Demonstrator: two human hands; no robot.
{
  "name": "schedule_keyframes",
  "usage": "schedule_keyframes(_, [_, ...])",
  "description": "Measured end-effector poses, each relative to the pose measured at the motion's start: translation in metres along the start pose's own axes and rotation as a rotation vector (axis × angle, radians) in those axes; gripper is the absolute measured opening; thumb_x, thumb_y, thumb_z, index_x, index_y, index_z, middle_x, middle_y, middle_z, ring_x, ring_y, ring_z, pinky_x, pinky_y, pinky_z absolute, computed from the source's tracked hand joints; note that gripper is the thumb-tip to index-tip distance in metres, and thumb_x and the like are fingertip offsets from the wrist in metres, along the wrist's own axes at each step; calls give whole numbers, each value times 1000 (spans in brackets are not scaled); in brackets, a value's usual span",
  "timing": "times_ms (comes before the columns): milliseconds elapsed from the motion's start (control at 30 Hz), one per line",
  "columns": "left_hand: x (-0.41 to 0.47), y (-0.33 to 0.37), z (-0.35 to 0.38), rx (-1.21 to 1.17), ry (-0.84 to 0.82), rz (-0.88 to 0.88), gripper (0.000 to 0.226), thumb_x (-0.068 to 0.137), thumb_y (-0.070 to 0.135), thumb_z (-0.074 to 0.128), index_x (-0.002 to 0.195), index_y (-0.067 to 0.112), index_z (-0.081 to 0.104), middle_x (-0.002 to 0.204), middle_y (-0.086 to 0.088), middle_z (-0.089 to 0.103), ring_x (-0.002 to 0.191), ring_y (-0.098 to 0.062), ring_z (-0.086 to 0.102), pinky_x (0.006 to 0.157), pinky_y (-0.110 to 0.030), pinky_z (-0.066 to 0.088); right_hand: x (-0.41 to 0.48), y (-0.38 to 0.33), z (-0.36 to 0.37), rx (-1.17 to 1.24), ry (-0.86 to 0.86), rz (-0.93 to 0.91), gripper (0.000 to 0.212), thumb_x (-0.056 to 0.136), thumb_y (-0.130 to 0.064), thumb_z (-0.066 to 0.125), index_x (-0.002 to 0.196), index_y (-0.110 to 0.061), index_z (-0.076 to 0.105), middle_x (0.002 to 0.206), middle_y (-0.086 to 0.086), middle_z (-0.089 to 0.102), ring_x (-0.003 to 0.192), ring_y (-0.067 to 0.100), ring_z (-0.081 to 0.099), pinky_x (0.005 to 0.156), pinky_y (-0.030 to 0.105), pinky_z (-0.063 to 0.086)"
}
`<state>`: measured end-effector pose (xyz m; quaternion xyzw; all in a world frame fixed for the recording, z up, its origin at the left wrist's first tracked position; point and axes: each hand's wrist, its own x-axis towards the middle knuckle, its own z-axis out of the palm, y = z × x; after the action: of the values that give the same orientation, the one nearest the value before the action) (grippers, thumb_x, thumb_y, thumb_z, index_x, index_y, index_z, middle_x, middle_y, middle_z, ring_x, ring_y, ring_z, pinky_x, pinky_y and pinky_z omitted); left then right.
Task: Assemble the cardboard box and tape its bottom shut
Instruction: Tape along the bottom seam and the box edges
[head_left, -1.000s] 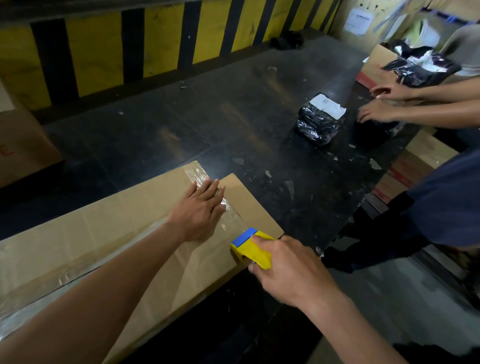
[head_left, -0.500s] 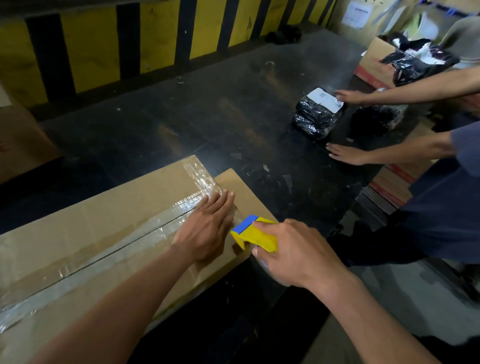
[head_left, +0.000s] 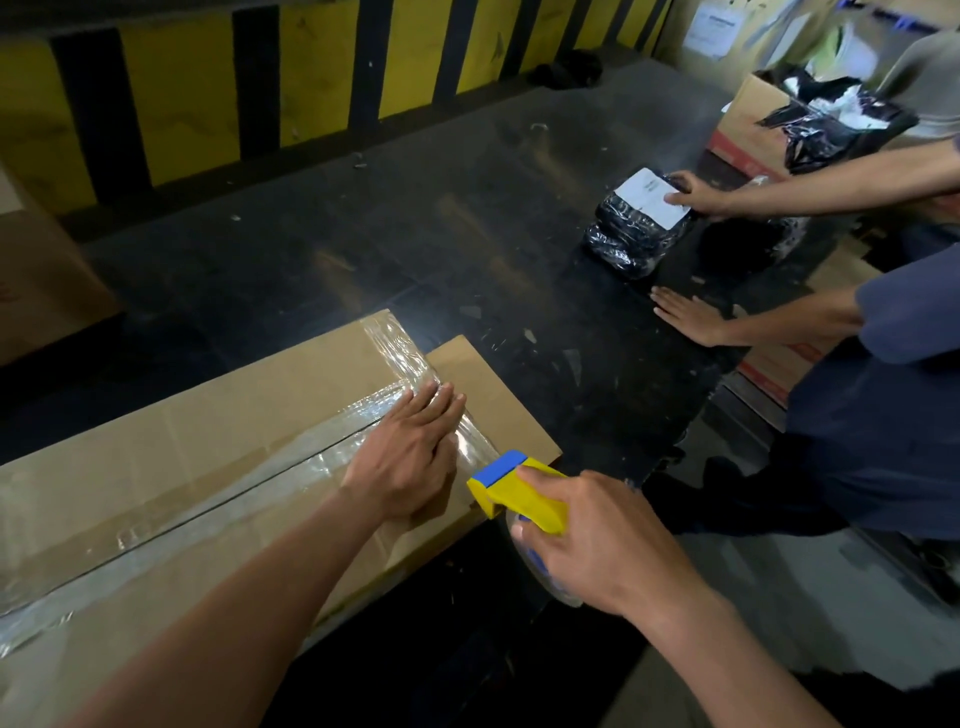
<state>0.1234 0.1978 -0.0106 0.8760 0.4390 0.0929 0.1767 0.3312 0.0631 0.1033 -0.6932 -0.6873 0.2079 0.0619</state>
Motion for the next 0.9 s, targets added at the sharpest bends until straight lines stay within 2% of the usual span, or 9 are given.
schedule_keyframes(133, [0,-1,0,-9,1,5,66,99,37,26,161,16,22,168,-4,18,157,-20,6,128,-41,6,-22,9,5,36,5,82,63,85,-61,54,145,-53,35,92,-2,50,96,28,64,80,34,50])
schedule_keyframes(333, [-1,4,-3,50,2,4,69,97,39,18,161,17,21,168,-6,17,157,-23,6,128,-41,3,-28,-2,17,-22,30,99,63,89,-62,49,147,-47,30,98,0,50,91,31,64,77,39,52])
schedule_keyframes(433, [-5,16,-5,74,62,73,64,100,40,20,157,14,34,165,-6,27,155,-25,17,127,-47,11,-29,-1,18,-40,30,98,61,89,-61,50,146,-44,34,98,1,51,87,30,64,75,38,53])
schedule_keyframes(500, [-8,18,-2,79,30,119,62,102,44,24,155,15,40,163,-5,31,154,-22,20,126,-48,12,-29,-2,18,-46,27,104,61,89,-61,51,145,-44,36,101,1,53,88,30,64,75,38,53])
schedule_keyframes(733, [-5,6,-2,106,-13,126,61,104,50,27,156,19,37,164,-2,31,155,-19,19,126,-47,13,-32,4,9,-29,25,101,64,88,-65,50,147,-48,33,101,-1,53,90,28,64,71,34,47])
schedule_keyframes(900, [-4,7,-1,93,-13,103,63,104,52,26,155,19,39,164,-1,31,155,-18,19,126,-46,13,-41,4,12,19,26,106,66,87,-66,50,148,-50,29,94,-3,49,89,27,62,75,35,51])
